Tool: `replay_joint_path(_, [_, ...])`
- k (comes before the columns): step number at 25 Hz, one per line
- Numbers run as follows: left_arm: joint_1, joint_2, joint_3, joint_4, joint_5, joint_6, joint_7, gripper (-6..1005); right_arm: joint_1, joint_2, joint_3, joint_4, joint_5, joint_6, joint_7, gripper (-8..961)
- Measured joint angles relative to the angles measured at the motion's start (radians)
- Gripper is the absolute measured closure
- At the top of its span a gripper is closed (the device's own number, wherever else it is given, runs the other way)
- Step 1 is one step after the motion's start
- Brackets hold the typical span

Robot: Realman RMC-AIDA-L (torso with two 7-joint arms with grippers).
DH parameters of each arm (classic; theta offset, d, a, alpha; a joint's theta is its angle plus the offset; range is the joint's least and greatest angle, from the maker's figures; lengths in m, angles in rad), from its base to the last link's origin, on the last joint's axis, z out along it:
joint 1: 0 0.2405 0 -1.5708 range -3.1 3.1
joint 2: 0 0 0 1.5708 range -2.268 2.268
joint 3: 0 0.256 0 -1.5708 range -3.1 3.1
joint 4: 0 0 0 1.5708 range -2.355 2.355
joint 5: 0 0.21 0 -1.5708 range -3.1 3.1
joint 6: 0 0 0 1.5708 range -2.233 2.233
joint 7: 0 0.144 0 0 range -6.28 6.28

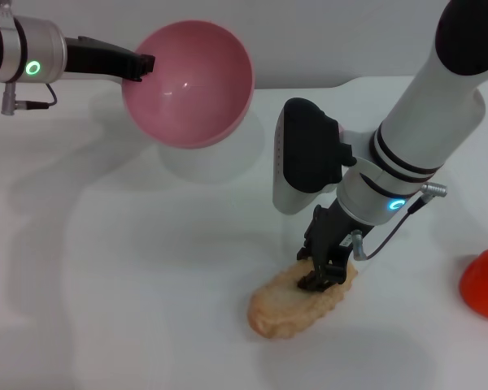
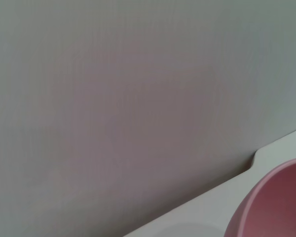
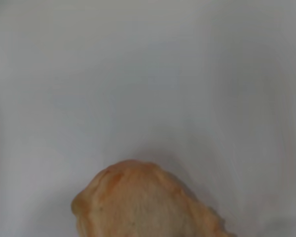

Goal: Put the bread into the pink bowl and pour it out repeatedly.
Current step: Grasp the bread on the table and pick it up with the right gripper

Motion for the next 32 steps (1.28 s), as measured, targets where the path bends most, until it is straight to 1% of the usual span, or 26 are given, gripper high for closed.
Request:
replay_joint_path(10, [0.002, -0.003, 0.002, 0.0, 0.0, 0.001, 0.0, 942, -0.002, 0.0, -0.002, -0.001, 0.0, -0.001, 0.002, 573])
replay_joint_path(21, [0.004, -0.003, 0.003, 0.0, 0.0, 0.007, 0.0, 941, -0.009, 0.0, 0.003, -0.003, 0.0, -0.001, 0.002, 660])
replay_joint_path(28, [0.004, -0.003, 0.003, 0.001, 0.0, 0.008, 0.0, 941, -0.015, 0.0, 0.005, -0.008, 0.0, 0.0, 0.002, 745])
replay_joint_path(32, [0.004, -0.002, 0.003, 0.001, 0.0, 0.008, 0.0, 941, -0.022, 0.0, 0.006, -0.033, 0.002, 0.002, 0.002, 744])
